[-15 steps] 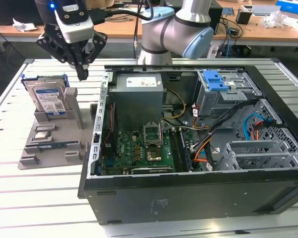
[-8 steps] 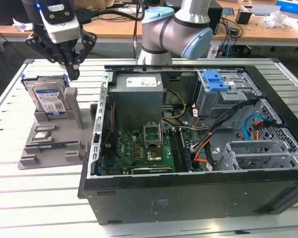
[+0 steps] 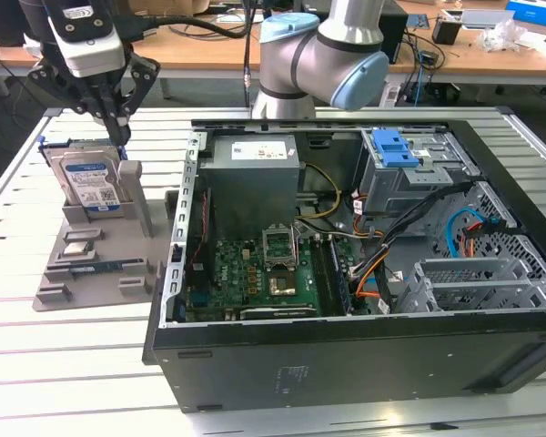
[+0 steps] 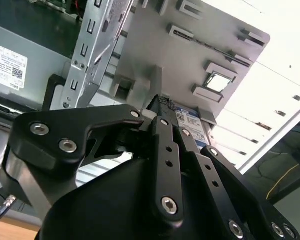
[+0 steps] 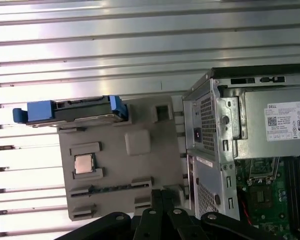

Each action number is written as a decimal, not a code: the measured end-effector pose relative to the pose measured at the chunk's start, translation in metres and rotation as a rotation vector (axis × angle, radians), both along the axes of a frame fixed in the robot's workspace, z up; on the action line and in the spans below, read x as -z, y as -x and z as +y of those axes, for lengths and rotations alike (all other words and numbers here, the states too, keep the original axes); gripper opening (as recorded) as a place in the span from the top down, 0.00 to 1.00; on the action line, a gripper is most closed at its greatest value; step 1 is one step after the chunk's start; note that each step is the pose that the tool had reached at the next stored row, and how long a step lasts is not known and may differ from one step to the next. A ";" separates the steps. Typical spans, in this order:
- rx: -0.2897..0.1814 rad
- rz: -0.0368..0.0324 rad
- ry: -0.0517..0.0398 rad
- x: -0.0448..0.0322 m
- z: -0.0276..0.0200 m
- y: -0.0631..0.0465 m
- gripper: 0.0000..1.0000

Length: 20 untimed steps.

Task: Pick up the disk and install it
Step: 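Reach for the disk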

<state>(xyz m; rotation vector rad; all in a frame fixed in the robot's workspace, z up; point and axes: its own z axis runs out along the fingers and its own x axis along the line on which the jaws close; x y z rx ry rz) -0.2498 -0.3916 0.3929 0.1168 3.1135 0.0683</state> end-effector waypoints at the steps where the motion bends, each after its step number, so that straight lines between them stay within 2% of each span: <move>1: 0.000 0.0002 0.0002 0.0000 0.0022 0.003 0.89; 3: 0.000 0.0001 0.0006 0.0003 0.0070 0.009 0.89; 9: 0.000 0.0002 0.0010 0.0012 0.0167 0.028 0.89; 12: 0.000 0.0002 0.0010 0.0029 0.0228 0.048 0.89; 14: 0.000 0.0001 0.0011 0.0040 0.0242 0.053 0.89; 16: 0.000 0.0001 0.0010 0.0061 0.0269 0.068 0.89; 20: 0.000 0.0001 0.0010 0.0075 0.0286 0.079 0.89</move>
